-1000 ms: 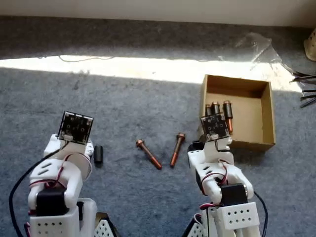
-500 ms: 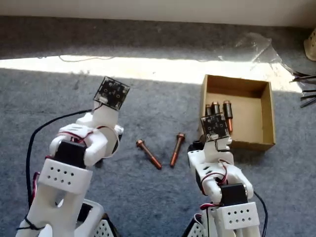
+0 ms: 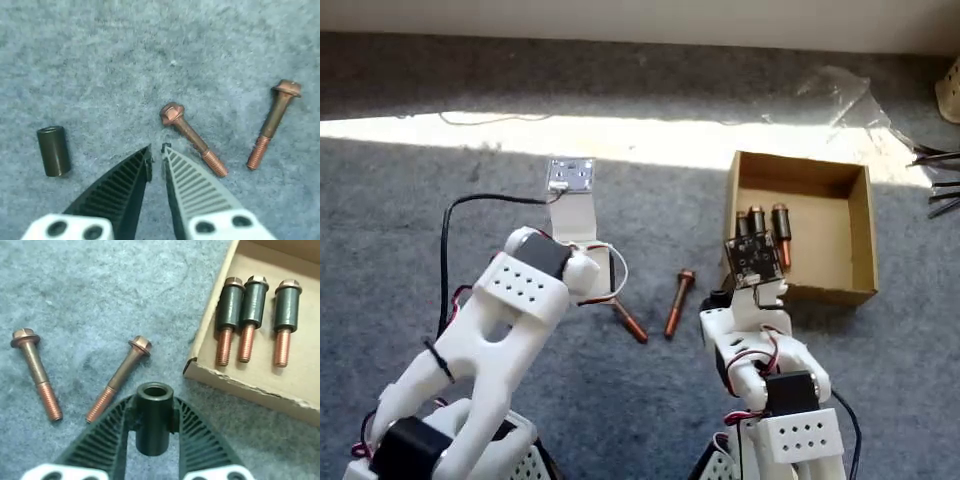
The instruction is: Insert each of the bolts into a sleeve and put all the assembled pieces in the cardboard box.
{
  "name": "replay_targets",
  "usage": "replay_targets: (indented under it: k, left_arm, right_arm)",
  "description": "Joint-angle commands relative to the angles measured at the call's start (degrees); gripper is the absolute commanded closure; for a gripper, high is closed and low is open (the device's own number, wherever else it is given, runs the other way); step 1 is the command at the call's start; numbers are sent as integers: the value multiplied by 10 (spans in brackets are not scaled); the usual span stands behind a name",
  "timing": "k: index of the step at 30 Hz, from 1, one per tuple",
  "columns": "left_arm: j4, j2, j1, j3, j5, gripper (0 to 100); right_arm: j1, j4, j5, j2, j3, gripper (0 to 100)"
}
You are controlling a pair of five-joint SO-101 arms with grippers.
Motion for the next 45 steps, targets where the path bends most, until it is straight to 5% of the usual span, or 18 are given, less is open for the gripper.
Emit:
replay_targets:
  k: [1, 9, 22, 27, 34, 45]
  left_arm:
    - [-47, 58, 7, -29, 55, 947]
    - [-97, 102, 10, -29, 149, 896]
    - [-98, 104, 26, -24, 159, 888]
    - [-98, 104, 52, -24, 283, 887]
    - [-101, 104, 54, 0, 293, 887]
    - [-234, 104, 9, 73, 337, 890]
  right_arm:
    - [6, -12, -6, -7, -7, 995]
    - [6, -12, -6, -7, -7, 995]
    - [6, -12, -5, -7, -7, 995]
    - [6, -12, -4, -7, -7, 995]
    - [6, -12, -4, -7, -7, 995]
    - [5, -12, -3, -7, -7, 995]
